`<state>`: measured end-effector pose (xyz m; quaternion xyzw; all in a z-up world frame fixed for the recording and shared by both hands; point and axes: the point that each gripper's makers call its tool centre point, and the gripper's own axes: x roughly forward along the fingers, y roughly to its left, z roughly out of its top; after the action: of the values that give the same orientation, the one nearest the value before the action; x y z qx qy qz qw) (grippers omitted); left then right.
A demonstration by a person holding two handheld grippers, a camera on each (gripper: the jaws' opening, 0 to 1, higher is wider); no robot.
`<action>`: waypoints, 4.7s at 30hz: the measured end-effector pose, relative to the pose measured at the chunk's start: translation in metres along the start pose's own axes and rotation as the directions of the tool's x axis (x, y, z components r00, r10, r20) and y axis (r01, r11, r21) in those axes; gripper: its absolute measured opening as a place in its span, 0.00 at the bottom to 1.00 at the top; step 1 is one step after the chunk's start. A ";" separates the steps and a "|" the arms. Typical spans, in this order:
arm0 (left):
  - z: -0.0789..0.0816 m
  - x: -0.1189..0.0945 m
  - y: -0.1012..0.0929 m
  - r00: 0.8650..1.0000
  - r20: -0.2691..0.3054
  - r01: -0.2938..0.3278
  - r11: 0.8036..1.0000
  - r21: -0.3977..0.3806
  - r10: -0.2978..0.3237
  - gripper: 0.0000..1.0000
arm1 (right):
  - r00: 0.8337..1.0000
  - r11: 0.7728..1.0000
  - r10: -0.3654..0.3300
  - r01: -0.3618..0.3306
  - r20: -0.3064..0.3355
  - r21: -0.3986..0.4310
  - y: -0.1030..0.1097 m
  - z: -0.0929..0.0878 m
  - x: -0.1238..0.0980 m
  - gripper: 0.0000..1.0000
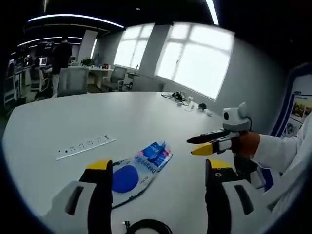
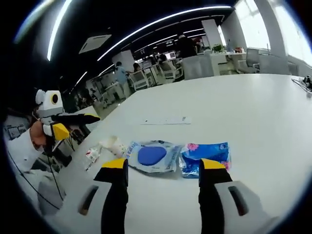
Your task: Arrange the tabletop items into an orderly group along one side of the table until the central work area is clear of visible clutter.
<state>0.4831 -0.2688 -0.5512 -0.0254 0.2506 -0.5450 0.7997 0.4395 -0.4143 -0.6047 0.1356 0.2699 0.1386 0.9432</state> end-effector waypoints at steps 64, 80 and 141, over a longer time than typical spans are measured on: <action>-0.195 -0.074 0.037 0.988 -0.122 -0.123 0.965 -0.232 0.097 0.70 | 0.905 0.966 0.223 -0.254 -0.362 -0.042 0.130 -0.155 0.083 0.47; -0.219 -0.051 0.040 0.984 -0.155 -0.128 0.964 -0.235 0.093 0.53 | 0.887 0.962 0.220 -0.265 -0.407 -0.058 0.130 -0.173 0.099 0.38; -0.110 -0.015 -0.012 0.997 -0.077 -0.003 0.997 -0.072 -0.002 0.04 | 0.981 0.987 0.156 -0.158 -0.115 -0.011 0.098 -0.071 0.020 0.00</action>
<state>0.4218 -0.2345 -0.6379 -0.0330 0.3007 -0.5361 0.7881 0.3983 -0.3041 -0.6399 0.1388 0.3104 0.2227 0.9137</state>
